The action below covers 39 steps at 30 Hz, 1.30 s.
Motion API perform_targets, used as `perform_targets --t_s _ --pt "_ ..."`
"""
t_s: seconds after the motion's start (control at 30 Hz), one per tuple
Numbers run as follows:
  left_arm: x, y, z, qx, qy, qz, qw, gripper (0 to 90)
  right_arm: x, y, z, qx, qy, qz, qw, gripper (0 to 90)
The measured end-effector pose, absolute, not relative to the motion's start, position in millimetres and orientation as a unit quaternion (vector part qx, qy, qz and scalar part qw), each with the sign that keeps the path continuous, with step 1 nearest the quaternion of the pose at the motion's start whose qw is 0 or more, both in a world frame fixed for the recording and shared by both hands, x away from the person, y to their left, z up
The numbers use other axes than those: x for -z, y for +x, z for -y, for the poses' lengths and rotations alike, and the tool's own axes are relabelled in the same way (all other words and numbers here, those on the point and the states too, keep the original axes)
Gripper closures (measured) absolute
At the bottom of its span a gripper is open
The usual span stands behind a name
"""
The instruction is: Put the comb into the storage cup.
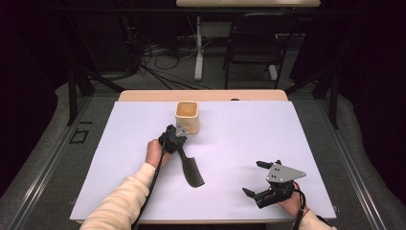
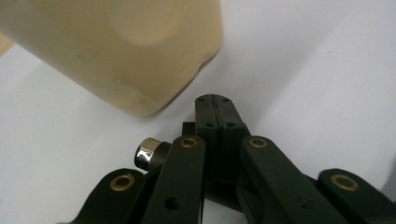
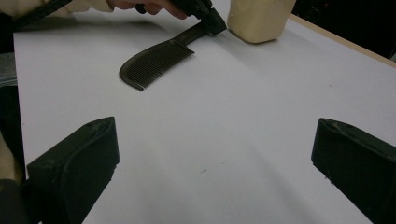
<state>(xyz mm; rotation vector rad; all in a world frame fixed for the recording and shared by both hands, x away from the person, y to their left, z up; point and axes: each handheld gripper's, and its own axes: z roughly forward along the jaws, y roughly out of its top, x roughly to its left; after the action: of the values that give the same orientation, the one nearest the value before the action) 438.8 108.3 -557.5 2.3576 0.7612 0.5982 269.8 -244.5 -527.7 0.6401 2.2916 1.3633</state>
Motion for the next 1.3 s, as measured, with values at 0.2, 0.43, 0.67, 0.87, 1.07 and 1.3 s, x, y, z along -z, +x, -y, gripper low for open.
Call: perform_targets --t_s 0.2,0.43,0.67,0.87,1.07,1.3 --pt "556 434 -112 -0.225 0.886 -0.288 0.286 90.0 528 270 244 -0.485 0.230 -0.820 0.197 0.2" --pt "555 432 -115 -0.225 0.887 -0.290 0.279 90.0 528 270 244 -0.484 0.229 -0.821 0.196 0.2" --pt "555 427 -117 -0.227 0.888 -0.291 0.274 90.0 528 270 244 -0.483 0.230 -0.822 0.197 0.2" --pt "553 421 -121 -0.227 0.888 -0.290 0.275 90.0 528 270 244 -0.480 0.229 -0.823 0.198 0.2" --pt "554 417 -123 -0.221 0.893 -0.287 0.267 90.0 528 270 243 -0.479 0.229 -0.824 0.198 0.1" --pt "552 411 -125 -0.219 0.894 -0.287 0.266 90.0 528 271 243 -0.479 0.227 -0.825 0.196 0.2"
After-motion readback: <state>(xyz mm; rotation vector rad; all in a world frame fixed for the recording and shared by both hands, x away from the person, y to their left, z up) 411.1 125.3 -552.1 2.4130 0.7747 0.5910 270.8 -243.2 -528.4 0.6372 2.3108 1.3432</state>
